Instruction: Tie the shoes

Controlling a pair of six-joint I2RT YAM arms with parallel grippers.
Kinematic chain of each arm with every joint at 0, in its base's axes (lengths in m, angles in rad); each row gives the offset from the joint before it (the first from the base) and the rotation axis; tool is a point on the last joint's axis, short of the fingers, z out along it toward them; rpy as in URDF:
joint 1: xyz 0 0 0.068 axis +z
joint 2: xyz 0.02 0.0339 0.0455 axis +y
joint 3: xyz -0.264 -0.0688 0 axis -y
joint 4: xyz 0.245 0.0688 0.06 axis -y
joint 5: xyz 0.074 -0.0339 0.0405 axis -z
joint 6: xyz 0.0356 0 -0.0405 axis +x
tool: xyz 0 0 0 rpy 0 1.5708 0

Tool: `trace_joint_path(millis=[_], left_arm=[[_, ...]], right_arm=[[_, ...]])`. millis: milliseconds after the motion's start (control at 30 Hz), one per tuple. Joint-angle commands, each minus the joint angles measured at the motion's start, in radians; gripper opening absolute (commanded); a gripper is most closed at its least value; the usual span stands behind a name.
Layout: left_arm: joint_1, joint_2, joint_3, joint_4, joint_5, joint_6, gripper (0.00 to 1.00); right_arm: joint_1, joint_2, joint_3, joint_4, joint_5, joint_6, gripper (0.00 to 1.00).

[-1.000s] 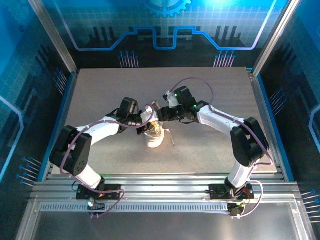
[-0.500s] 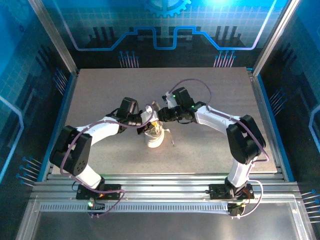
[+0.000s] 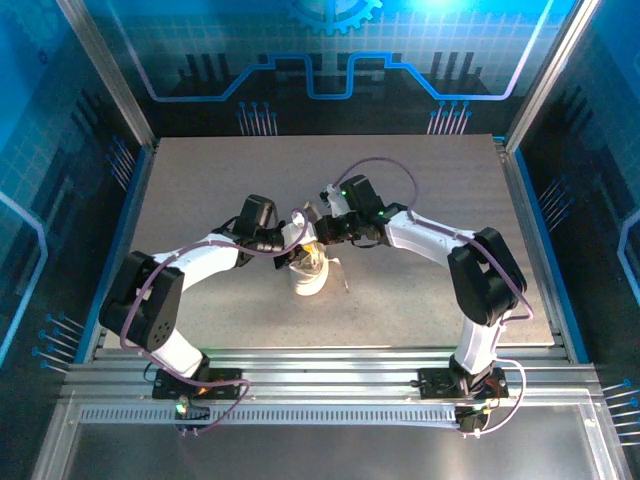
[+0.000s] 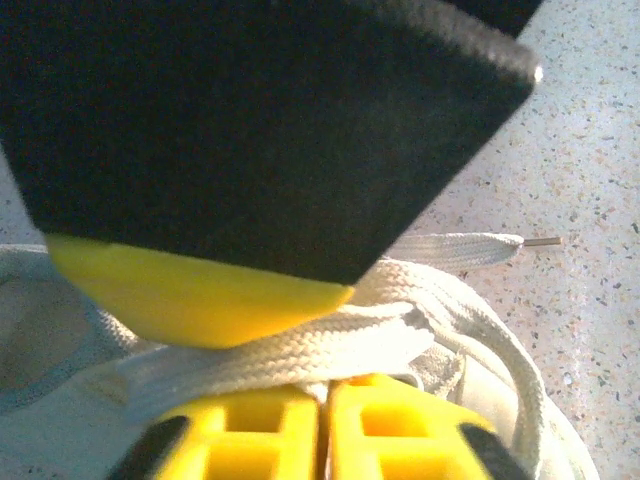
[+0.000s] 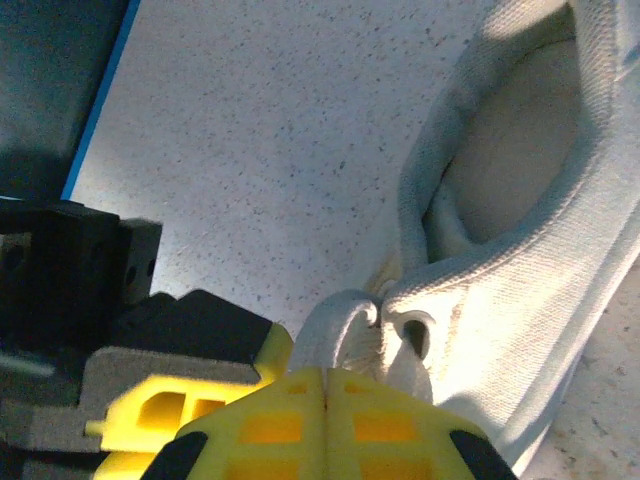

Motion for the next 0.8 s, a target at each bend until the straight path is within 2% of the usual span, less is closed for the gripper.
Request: trace_joint_path(millis=[0,233,367,500,600,767], left_arm=[[-0.006,-0.049,0.008,-0.03,0.016,0.017,0.21],[0.006,-0.201,-0.111,0.039,-0.046,-0.094,0.3],[0.008,-0.3,-0.176,0.119,-0.064,-0.205,0.34],[0.006,-0.357,-0.199,0.21,-0.055,-0.382,0.37],[0.005,-0.374,-0.214,0.284,-0.055,-0.498,0.38],[0.005,-0.356,-0.252,0.395,-0.071,-0.611,0.39]], right_arm=[[0.014,-0.078,0.007,-0.039,0.089,-0.058,0.0],[0.038,-0.144,0.034,-0.094,0.189,-0.137,0.0],[0.061,-0.159,0.072,-0.09,0.162,-0.198,0.0],[0.08,-0.167,0.087,-0.061,0.103,-0.265,0.0],[0.085,-0.172,0.074,-0.016,0.065,-0.275,0.0],[0.086,-0.169,0.052,0.042,-0.003,-0.243,0.0]])
